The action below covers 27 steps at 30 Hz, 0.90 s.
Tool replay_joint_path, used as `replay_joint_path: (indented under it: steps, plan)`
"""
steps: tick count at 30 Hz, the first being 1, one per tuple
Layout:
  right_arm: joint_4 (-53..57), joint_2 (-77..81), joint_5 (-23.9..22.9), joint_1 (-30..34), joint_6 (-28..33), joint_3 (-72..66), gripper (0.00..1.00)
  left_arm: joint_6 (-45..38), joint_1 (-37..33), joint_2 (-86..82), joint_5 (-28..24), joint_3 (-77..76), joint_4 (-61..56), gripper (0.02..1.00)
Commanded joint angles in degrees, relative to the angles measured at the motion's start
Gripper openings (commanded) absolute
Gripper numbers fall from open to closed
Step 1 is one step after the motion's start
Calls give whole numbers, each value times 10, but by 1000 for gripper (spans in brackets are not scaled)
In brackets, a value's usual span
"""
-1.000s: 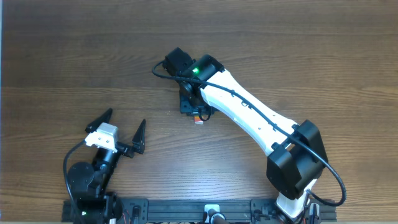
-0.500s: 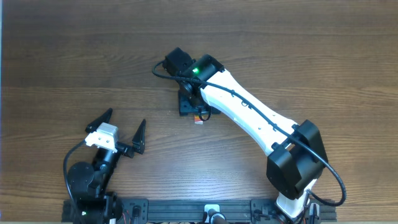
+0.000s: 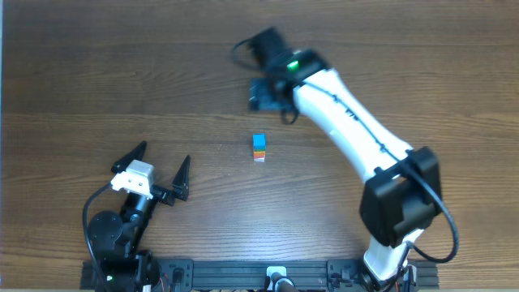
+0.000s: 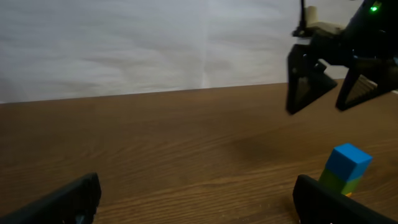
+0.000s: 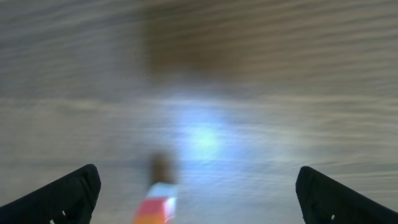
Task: Stack Cubes
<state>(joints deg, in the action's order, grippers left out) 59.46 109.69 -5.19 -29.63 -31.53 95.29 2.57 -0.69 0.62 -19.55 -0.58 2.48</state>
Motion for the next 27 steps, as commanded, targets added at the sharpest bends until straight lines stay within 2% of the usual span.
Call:
replay_joint_path:
  steps: [1,5,11,13,18,24,25,27]
  plan:
    - [0,-15,-22,110,70,4,991,-7,3,-3,-5,2,1,998]
    - [-4,-34,-22,205,113,4,991,-7,3,-3,-5,2,1,996]
    - [-56,-105,-22,302,204,-38,993,-7,3,-3,-5,2,1,998]
    - [-97,-158,-22,321,223,-90,991,-7,3,-3,-5,2,1,998]
    - [-174,-304,-7,358,224,-239,993,-7,3,-3,-5,2,1,998]
    - [-272,-536,1,353,225,-435,993,-7,3,-3,-5,2,1,1000]
    - [-289,-577,11,352,227,-465,991,-7,3,-3,-5,2,1,998]
    - [-339,-702,65,352,245,-549,993,-7,3,-3,-5,2,1,998]
